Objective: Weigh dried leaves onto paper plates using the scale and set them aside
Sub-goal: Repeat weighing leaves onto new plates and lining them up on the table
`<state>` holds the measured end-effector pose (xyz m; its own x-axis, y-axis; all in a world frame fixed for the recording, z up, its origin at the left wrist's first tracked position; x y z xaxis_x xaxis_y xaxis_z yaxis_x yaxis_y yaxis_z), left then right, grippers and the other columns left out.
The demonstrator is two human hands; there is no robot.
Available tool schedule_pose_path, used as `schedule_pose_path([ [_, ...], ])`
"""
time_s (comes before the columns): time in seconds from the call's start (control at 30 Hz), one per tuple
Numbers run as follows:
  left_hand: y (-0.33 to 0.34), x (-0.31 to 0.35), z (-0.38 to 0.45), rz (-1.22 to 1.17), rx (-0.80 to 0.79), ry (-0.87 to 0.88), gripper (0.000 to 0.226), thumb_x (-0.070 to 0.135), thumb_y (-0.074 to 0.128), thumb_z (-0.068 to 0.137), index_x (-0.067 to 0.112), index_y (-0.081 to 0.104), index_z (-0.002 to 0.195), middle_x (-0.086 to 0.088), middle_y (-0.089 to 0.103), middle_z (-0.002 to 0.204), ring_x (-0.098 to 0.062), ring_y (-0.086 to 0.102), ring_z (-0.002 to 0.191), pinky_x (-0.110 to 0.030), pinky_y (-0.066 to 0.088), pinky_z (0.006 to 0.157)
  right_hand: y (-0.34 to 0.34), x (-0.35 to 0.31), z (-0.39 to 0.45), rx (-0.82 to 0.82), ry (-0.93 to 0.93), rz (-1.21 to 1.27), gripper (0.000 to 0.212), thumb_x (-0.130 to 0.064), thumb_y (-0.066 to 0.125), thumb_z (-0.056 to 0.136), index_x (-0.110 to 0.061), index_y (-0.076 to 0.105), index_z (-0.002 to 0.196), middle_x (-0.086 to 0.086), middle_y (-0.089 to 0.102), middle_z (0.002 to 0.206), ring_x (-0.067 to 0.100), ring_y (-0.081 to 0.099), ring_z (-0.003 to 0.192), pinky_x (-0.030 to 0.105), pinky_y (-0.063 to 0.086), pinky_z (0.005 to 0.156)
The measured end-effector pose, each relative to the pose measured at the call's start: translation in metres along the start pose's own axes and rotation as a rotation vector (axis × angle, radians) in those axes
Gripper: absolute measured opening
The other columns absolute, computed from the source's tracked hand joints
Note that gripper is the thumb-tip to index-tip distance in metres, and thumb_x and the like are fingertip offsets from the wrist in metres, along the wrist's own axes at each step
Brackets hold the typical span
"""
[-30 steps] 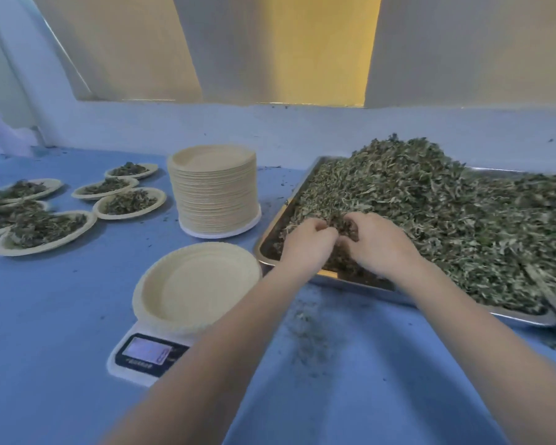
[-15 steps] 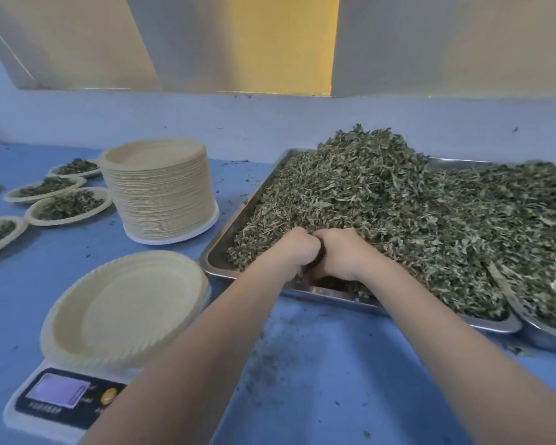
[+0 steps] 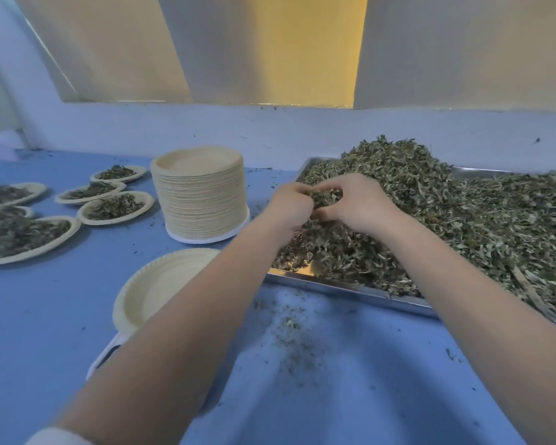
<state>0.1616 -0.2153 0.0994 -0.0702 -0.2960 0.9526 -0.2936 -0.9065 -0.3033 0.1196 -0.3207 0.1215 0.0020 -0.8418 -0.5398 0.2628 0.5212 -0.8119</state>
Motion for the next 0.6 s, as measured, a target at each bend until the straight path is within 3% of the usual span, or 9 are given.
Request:
schedule_pose_path([
  [0.03,-0.01,0.002,-0.002,-0.001,0.014,0.015,0.046,-0.008,0.036,0.09,0.011,0.054,0.128,-0.022,0.056,0.127,-0.037,0.061,0.1,-0.041,0.054,0.082,0.0,-0.01,0.0,0.005,-0.015,0.0,0.054,-0.028,0.075,0.079,-0.024,0.058,0.13,0.003,0.053,0.138,0.017,0.061,0.098,0.018,0.037,0.078],
  [0.1,-0.034,0.002,-0.009,-0.004,0.048,0.053,0.045,-0.011,0.034,0.087,0.006,0.059,0.121,-0.023,0.061,0.118,-0.038,0.06,0.105,-0.049,0.051,0.09,0.005,-0.033,-0.002,0.01,-0.055,-0.002,0.054,-0.029,0.076,0.078,-0.023,0.058,0.13,0.005,0.059,0.13,0.016,0.062,0.095,0.015,0.035,0.07],
  [0.17,-0.059,0.0,-0.022,-0.018,0.076,0.093,0.044,-0.016,0.033,0.083,0.005,0.063,0.108,-0.022,0.064,0.105,-0.034,0.062,0.096,-0.047,0.053,0.086,0.014,-0.057,-0.004,0.0,-0.102,0.007,0.054,-0.028,0.076,0.077,-0.021,0.059,0.129,0.007,0.062,0.124,0.014,0.061,0.089,0.018,0.037,0.067],
  [0.23,-0.087,-0.004,-0.036,0.054,0.128,0.108,0.044,-0.016,0.036,0.082,0.009,0.066,0.102,-0.014,0.064,0.092,-0.025,0.06,0.082,-0.036,0.054,0.073,0.028,-0.082,-0.008,-0.023,-0.133,0.03,0.055,-0.027,0.077,0.077,-0.021,0.059,0.128,0.009,0.062,0.124,0.019,0.06,0.1,0.022,0.041,0.072],
  [0.33,-0.122,-0.019,-0.057,0.181,0.148,0.068,0.042,-0.014,0.037,0.081,0.004,0.068,0.104,-0.014,0.062,0.087,-0.025,0.057,0.078,-0.042,0.053,0.079,0.056,-0.11,-0.016,-0.122,-0.155,0.067,0.052,-0.025,0.078,0.076,-0.021,0.061,0.125,0.009,0.066,0.11,0.023,0.065,0.097,0.027,0.05,0.078],
  [0.4,-0.137,-0.033,-0.069,0.293,0.12,-0.016,0.04,-0.011,0.037,0.084,0.002,0.067,0.107,-0.013,0.059,0.086,-0.026,0.055,0.075,-0.039,0.052,0.075,0.076,-0.118,-0.022,-0.222,-0.148,0.079,0.048,-0.023,0.078,0.076,-0.019,0.063,0.121,0.006,0.067,0.102,0.024,0.069,0.083,0.036,0.056,0.076],
  [0.5,-0.154,-0.054,-0.084,0.378,0.142,-0.106,0.041,-0.004,0.033,0.09,0.009,0.067,0.109,-0.015,0.057,0.085,-0.022,0.05,0.068,-0.034,0.047,0.066,0.096,-0.12,-0.028,-0.296,-0.166,-0.069,0.056,-0.043,0.077,0.074,-0.022,0.061,0.124,-0.002,0.064,0.082,0.015,0.061,0.063,0.033,0.054,0.069],
  [0.53,-0.159,-0.058,-0.087,0.369,0.175,-0.11,0.042,-0.004,0.031,0.09,0.011,0.067,0.107,-0.017,0.059,0.091,-0.021,0.047,0.065,-0.033,0.046,0.066,0.099,-0.12,-0.03,-0.312,-0.157,-0.048,0.057,-0.049,0.076,0.073,-0.026,0.061,0.123,-0.003,0.063,0.081,0.014,0.061,0.06,0.032,0.056,0.067],
  [0.6,-0.171,-0.06,-0.09,0.329,0.244,-0.099,0.041,-0.002,0.031,0.091,0.016,0.066,0.099,-0.016,0.06,0.115,-0.02,0.048,0.07,-0.034,0.048,0.069,0.1,-0.121,-0.029,-0.3,-0.151,0.035,0.044,-0.055,0.07,0.076,-0.032,0.064,0.114,-0.005,0.064,0.099,0.019,0.068,0.065,0.035,0.059,0.069],
])
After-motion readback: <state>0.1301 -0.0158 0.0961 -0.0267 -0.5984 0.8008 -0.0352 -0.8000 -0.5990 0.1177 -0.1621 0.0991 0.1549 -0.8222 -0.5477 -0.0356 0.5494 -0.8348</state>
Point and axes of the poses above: each hand's wrist, its own z-axis towards the middle knuckle, its own y-axis out of the palm, x = y × z, the point moved 3 cm from there along z, towards the middle knuckle
